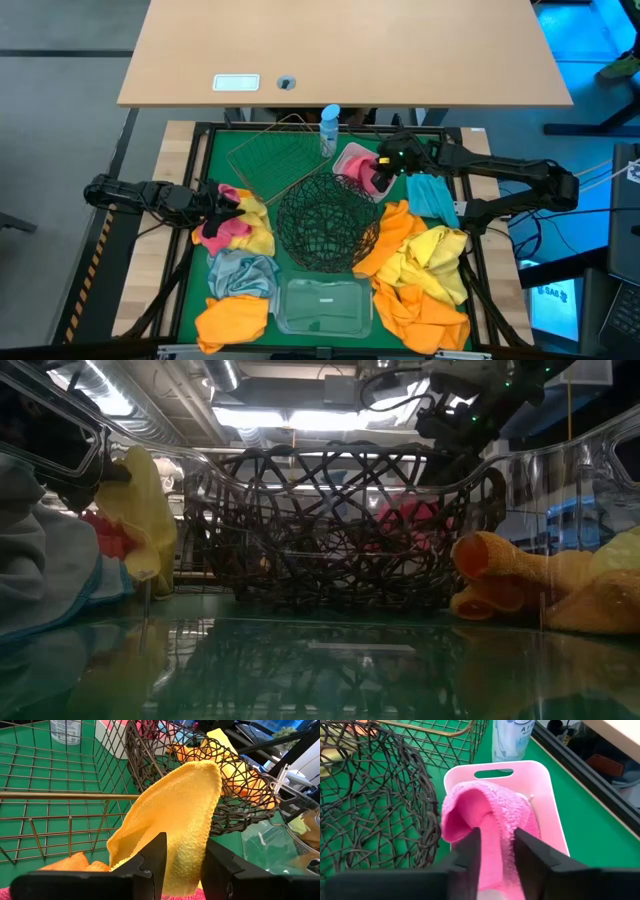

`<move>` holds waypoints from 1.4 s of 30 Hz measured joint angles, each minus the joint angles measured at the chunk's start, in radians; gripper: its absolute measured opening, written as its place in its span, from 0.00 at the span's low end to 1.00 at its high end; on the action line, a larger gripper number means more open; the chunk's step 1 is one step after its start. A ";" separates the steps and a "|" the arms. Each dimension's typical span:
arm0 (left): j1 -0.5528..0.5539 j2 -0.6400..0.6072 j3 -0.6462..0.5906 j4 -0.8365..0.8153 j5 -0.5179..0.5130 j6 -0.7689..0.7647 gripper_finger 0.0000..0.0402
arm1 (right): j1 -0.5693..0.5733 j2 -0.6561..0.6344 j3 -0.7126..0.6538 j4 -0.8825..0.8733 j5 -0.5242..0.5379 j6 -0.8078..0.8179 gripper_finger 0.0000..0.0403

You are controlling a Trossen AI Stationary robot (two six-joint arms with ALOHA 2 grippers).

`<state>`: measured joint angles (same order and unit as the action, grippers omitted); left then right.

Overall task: Sort microfiber towel by color & place in baskets
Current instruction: Put the pink microfiber towel into the white bin, then put the yellow microfiber towel into the brown wire basket

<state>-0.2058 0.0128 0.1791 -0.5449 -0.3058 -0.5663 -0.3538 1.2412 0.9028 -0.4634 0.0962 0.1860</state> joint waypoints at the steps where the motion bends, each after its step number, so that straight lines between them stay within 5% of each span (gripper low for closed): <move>1: 0.000 0.000 0.000 0.000 0.000 0.000 0.24 | 0.000 0.000 0.000 0.000 -0.001 0.001 0.33; 11: 0.000 0.000 0.000 0.000 0.000 0.000 0.24 | 0.000 0.000 0.023 -0.020 0.000 -0.015 0.55; 24: 0.000 0.000 0.000 0.098 -0.014 0.004 0.23 | 0.000 0.000 0.328 -0.285 0.044 -0.246 0.55; 30: 0.000 0.000 0.000 0.231 0.017 0.081 0.13 | 0.000 0.000 0.436 -0.426 0.050 -0.245 0.55; 34: 0.000 0.000 0.000 0.304 0.037 0.105 0.02 | 0.000 0.000 0.465 -0.480 0.050 -0.243 0.55; 42: 0.000 0.000 0.000 0.529 0.038 0.130 0.00 | 0.000 0.000 0.465 -0.508 0.050 -0.237 0.55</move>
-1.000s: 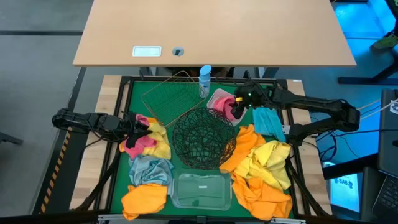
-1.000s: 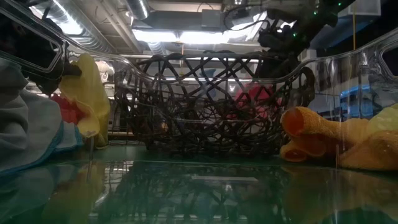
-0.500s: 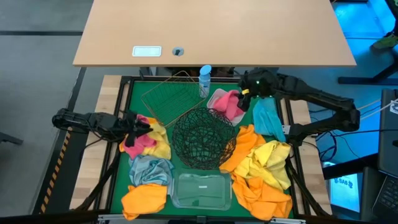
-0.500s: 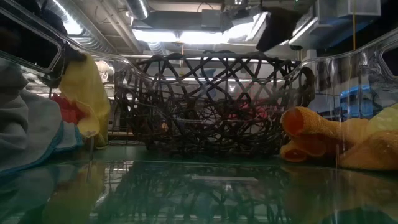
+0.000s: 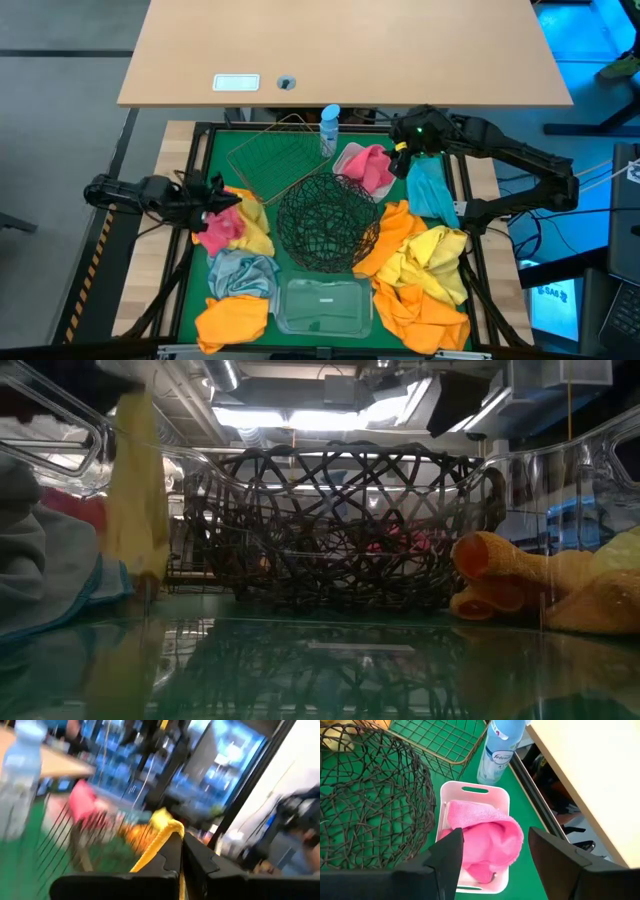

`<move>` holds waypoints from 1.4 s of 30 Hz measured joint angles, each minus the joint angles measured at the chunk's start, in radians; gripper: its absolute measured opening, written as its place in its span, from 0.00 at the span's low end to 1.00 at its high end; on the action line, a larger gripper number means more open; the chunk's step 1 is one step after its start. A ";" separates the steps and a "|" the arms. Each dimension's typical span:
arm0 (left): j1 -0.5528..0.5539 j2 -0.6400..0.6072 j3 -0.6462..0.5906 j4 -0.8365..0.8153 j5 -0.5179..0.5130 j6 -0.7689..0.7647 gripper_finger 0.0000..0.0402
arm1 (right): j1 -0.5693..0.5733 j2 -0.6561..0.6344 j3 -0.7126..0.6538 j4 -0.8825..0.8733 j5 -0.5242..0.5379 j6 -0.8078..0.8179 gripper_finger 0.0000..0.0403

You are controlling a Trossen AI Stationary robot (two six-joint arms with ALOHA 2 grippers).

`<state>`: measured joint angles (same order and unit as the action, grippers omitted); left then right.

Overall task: Sort microfiber towel by color & place in baskets
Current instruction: Put the yellow microfiber towel into the brown wire basket

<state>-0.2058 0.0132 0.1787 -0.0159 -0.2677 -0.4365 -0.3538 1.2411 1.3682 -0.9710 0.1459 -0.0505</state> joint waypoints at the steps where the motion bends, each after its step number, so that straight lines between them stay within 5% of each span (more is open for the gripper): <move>1: 0.000 0.000 0.000 0.055 0.000 0.016 0.00 | 0.000 0.000 0.000 0.000 0.000 0.000 0.55; 7: 0.000 0.002 0.000 0.350 -0.003 0.144 0.00 | 0.000 0.000 0.000 0.000 0.000 0.000 0.55; 19: 0.001 0.092 0.057 0.625 -0.062 0.404 0.00 | 0.000 0.000 0.000 0.001 -0.001 0.000 0.55; 42: 0.049 0.755 0.874 0.487 -0.188 0.996 0.00 | 0.000 0.000 0.000 0.002 -0.001 0.001 0.55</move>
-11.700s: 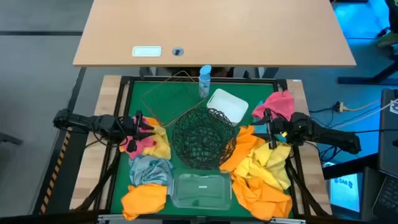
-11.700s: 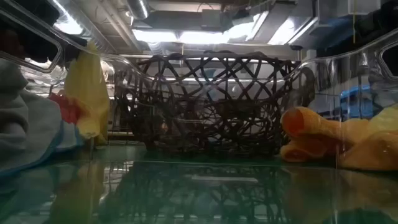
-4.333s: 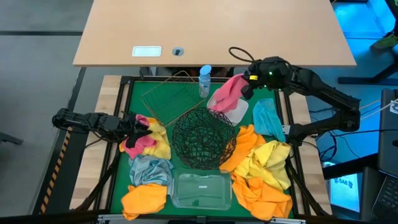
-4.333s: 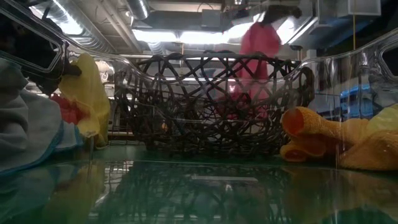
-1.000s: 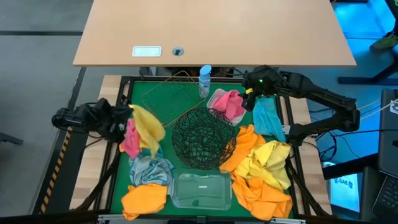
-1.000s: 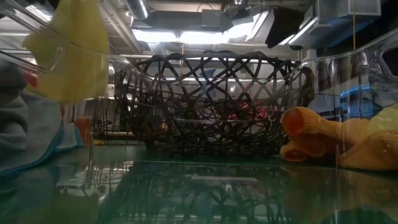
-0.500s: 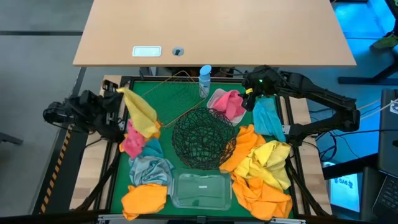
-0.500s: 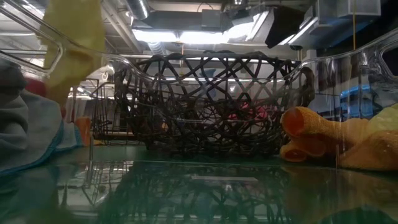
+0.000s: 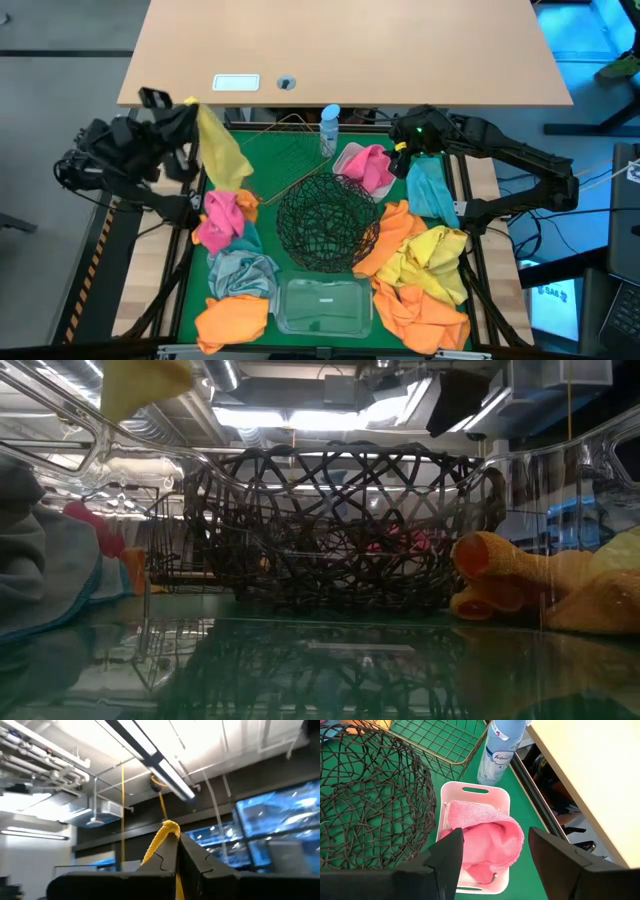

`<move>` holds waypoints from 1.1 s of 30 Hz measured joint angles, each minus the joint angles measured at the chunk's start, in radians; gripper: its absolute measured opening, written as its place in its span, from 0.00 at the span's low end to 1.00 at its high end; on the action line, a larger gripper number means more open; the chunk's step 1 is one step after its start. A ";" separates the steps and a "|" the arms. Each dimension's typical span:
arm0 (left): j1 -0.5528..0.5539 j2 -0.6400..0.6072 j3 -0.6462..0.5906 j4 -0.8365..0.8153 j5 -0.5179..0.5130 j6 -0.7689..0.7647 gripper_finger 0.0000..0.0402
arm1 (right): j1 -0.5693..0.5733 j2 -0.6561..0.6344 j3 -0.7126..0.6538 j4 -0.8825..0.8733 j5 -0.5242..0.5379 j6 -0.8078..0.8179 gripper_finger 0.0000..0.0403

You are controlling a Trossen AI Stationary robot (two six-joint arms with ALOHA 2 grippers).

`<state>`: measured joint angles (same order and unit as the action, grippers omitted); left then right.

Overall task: Sort microfiber towel by color & place in baskets
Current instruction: Put the yellow microfiber towel into the brown wire basket

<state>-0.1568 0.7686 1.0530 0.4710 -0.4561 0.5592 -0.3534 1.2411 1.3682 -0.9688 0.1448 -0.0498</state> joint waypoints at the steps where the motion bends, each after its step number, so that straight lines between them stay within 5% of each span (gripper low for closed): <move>1: 0.020 0.028 0.029 -0.019 -0.001 0.001 0.00 | 0.000 0.000 0.000 0.000 0.000 0.000 0.55; 10: 0.287 0.224 0.139 -0.140 0.020 -0.063 0.00 | 0.000 0.000 0.000 -0.001 -0.040 0.000 0.55; 20: 0.602 0.393 0.139 -0.379 0.259 -0.296 0.00 | 0.000 0.000 0.000 -0.043 -0.060 0.000 0.55; 33: 0.664 0.490 0.139 -0.950 0.291 -0.326 0.00 | 0.000 0.000 -0.001 -0.117 -0.075 0.000 0.55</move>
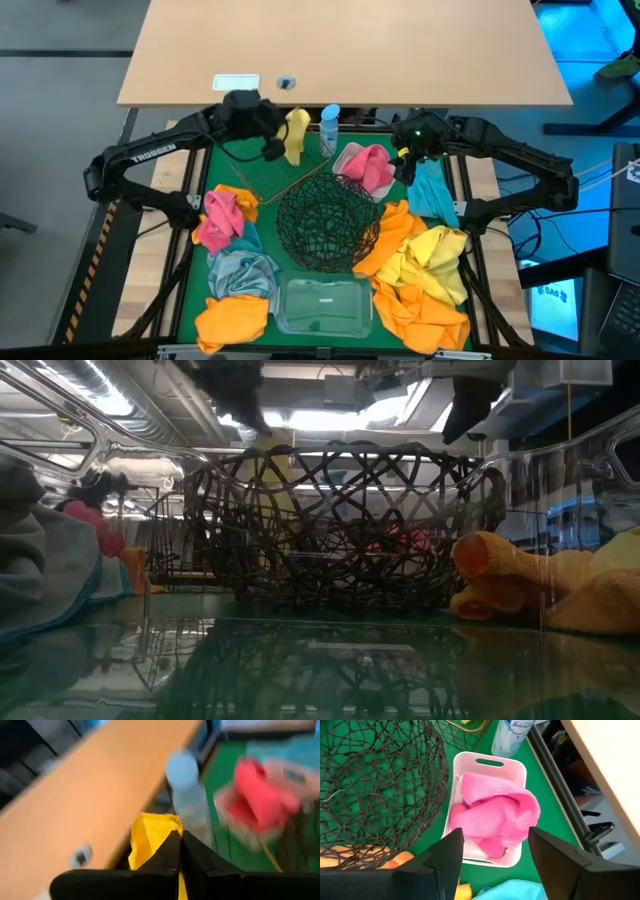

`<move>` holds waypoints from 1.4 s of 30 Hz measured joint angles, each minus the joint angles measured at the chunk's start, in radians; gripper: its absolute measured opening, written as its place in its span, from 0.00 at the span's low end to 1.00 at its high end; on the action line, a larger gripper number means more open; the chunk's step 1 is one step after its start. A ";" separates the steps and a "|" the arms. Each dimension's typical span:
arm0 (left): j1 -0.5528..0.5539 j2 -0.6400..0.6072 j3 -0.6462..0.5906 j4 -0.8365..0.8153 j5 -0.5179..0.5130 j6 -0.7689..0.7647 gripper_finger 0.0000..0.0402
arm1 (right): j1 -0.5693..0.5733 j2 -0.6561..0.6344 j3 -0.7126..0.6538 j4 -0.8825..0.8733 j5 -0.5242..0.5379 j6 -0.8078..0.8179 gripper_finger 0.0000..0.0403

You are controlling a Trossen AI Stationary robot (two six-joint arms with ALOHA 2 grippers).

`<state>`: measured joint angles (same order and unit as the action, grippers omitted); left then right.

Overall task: Sort microfiber towel by color & place in baskets
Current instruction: Put the yellow microfiber towel into the brown wire basket, then put the blue microfiber towel into the black wire basket

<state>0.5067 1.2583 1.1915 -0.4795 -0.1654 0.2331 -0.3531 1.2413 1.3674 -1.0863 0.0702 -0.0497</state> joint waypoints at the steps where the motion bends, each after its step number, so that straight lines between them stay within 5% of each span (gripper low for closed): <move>1: -0.004 0.000 0.000 -0.049 0.000 -0.007 0.00 | 0.000 0.000 0.000 0.000 -0.016 0.000 0.55; 13: -0.083 0.000 0.000 -0.565 0.000 -0.112 0.00 | 0.000 0.000 0.000 -0.003 -0.124 0.000 0.55; 20: -0.091 0.000 0.000 -0.544 -0.008 -0.121 0.02 | 0.000 0.000 0.000 -0.040 -0.135 0.000 0.55; 27: -0.090 -0.001 0.000 -0.544 -0.014 -0.179 0.18 | 0.000 0.000 -0.027 -0.068 -0.098 0.078 0.55; 42: -0.090 -0.001 0.000 -0.543 -0.013 -0.205 0.42 | -0.016 0.000 -0.419 0.022 0.075 0.263 0.55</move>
<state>0.4164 1.2575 1.1915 -1.0227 -0.1783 0.0280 -0.3686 1.2415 0.9489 -1.0644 0.1455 0.2130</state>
